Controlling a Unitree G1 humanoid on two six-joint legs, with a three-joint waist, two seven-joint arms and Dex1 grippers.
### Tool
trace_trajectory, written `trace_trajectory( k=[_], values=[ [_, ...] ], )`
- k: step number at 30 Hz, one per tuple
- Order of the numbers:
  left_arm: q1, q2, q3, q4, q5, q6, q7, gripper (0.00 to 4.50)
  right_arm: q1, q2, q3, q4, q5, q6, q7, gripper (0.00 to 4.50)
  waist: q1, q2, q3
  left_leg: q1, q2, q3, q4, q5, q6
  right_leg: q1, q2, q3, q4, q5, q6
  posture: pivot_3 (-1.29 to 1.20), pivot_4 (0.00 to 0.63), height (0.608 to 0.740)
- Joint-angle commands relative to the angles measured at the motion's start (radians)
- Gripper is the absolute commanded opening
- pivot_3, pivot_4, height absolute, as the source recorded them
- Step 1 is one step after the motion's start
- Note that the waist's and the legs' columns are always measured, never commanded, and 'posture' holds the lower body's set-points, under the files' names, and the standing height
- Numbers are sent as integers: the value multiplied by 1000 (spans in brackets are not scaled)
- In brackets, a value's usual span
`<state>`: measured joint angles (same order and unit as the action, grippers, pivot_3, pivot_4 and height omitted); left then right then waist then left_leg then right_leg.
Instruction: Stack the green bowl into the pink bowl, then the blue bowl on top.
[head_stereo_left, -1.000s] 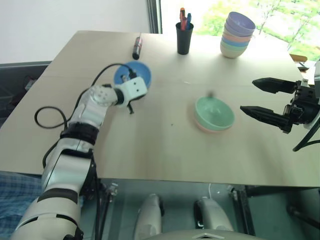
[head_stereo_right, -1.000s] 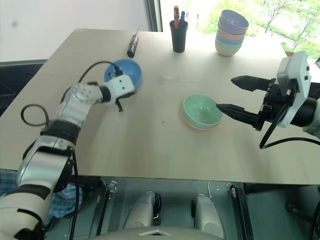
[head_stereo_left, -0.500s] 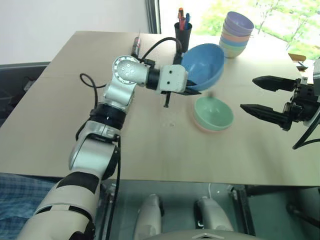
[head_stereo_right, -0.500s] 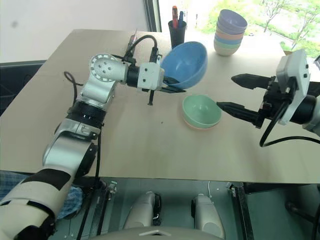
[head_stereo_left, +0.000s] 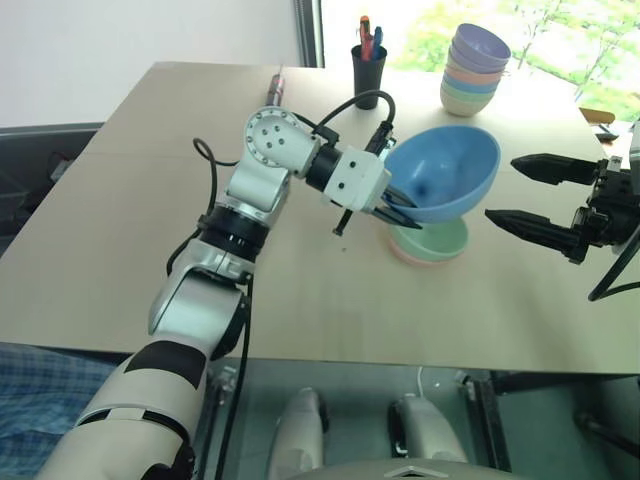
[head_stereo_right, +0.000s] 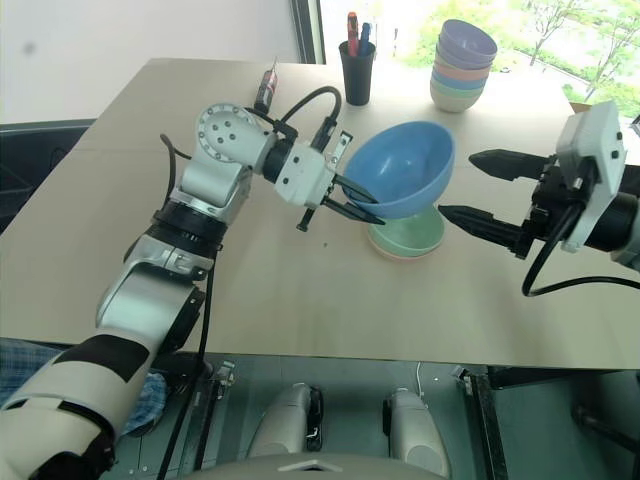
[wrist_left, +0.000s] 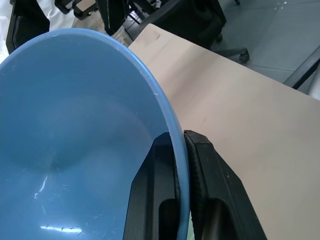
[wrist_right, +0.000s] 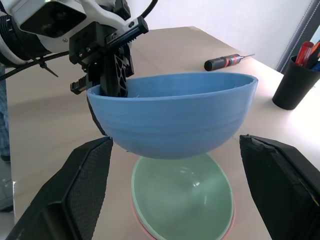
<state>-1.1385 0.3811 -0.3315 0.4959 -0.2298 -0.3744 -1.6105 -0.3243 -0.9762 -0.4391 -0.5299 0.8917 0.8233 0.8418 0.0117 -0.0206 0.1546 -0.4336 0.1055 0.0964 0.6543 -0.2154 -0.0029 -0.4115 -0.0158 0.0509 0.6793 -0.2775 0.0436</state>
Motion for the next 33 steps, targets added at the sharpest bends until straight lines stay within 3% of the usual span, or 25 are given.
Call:
trace_trajectory(
  k=[1,2,7,14,21,29,33],
  values=[
    [-28,2,8,3,13,-15,-1,849,-1,-15,-44,-21,14,-18,-11,4261,0,0,0,0,0,0,0,0,0,0,0,0,0,0,0,0,150,740],
    [-27,8,4,2,15,-11,-2,1064,-1,-15,-43,-21,15,-18,-11,4261,0,0,0,0,0,0,0,0,0,0,0,0,0,0,0,0,150,740],
    [-5,8,19,-16,14,5,3,3114,3,-17,-33,-17,10,-23,0,4261,0,0,0,0,0,0,0,0,0,0,0,0,0,0,0,0,150,740],
    [27,6,67,-24,-16,44,41,3114,12,-17,-30,-15,5,-28,1,4261,0,0,0,0,0,0,0,0,0,0,0,0,0,0,0,0,150,740],
    [133,69,184,-46,-83,320,171,3114,71,-12,-61,-34,9,-23,1,4261,-3,0,0,0,0,0,0,0,0,0,0,0,0,0,0,0,150,740],
    [388,219,292,-376,-223,754,292,3114,270,-34,-119,-14,-73,-56,61,4261,-12,0,0,0,0,-1,1,0,0,1,0,-1,0,0,0,0,150,740],
    [533,255,372,-537,-277,855,397,3114,371,-26,-158,5,-114,-95,108,4261,-16,0,0,2,1,-1,1,0,0,2,0,-1,1,0,0,0,150,740]
  ],
)
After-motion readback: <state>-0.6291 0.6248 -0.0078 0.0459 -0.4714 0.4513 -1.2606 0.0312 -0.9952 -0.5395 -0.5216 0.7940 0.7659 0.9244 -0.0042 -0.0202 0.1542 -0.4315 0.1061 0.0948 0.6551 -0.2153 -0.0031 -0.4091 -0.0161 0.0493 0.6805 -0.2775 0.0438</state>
